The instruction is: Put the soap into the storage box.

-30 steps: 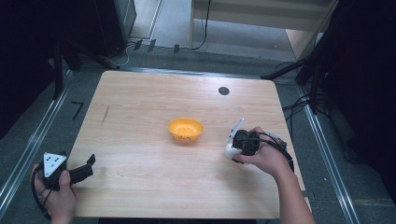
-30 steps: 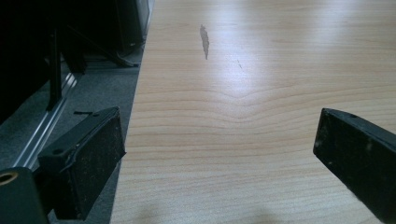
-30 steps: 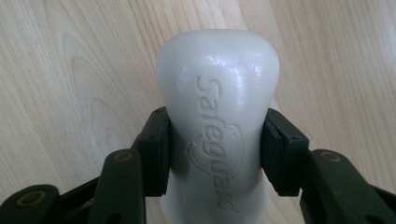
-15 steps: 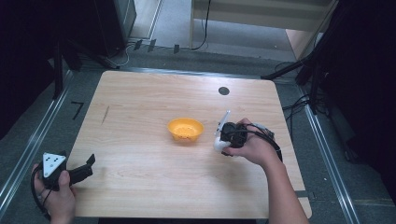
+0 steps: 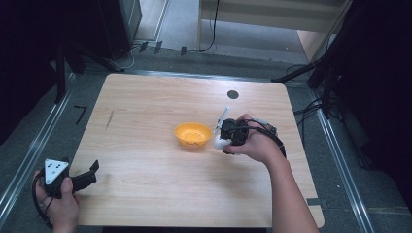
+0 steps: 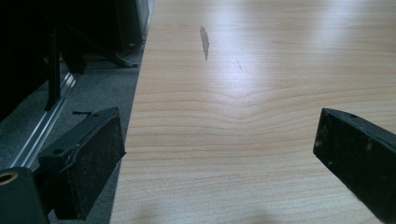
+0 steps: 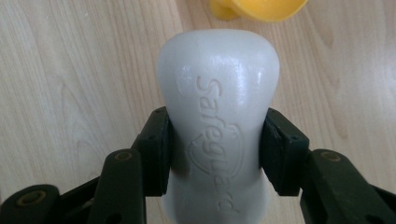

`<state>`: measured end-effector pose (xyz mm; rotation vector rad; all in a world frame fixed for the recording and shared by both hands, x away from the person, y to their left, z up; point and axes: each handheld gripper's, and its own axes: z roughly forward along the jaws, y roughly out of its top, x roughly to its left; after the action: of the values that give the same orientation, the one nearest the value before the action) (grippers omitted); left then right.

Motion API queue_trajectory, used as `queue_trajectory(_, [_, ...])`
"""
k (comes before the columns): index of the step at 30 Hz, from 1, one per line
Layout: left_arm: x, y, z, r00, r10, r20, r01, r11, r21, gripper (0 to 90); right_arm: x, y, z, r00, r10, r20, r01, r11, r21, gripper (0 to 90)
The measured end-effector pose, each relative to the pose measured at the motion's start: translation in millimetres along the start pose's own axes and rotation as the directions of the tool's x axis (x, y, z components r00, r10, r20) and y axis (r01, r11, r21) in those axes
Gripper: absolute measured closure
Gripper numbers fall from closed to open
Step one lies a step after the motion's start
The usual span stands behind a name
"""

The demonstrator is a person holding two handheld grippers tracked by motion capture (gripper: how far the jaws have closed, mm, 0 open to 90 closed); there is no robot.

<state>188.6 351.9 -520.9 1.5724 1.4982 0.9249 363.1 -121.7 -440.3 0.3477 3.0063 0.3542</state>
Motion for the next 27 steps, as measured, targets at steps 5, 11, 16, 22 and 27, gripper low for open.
queue_trajectory(5, [0.1,-0.1,0.2,1.0000,-0.001,0.001,0.001,1.0000,-0.001,2.3,-3.0,6.3,-3.1,0.9997,-0.020,0.012,0.020,1.000,-0.006,51.2])
queue_trajectory(11, [0.1,0.0,0.1,1.0000,-0.004,0.001,0.004,1.0000,0.000,2.3,-5.2,13.3,-6.0,0.9994,-0.031,0.013,0.031,0.999,-0.014,51.2])
queue_trajectory(16, [0.2,-0.1,0.2,1.0000,-0.003,0.002,0.003,1.0000,-0.001,2.3,-6.4,21.3,-7.0,0.9984,-0.052,0.023,0.053,0.998,-0.018,51.2])
queue_trajectory(22, [0.3,0.0,0.1,1.0000,-0.004,0.003,0.004,1.0000,0.000,2.3,-6.1,31.4,-5.0,0.9979,-0.063,0.017,0.063,0.998,-0.015,51.2])
queue_trajectory(27, [0.4,-0.1,0.1,1.0000,-0.006,0.003,0.006,1.0000,-0.002,2.3,-6.8,41.0,-3.2,0.9961,-0.086,0.021,0.087,0.996,-0.021,51.2])
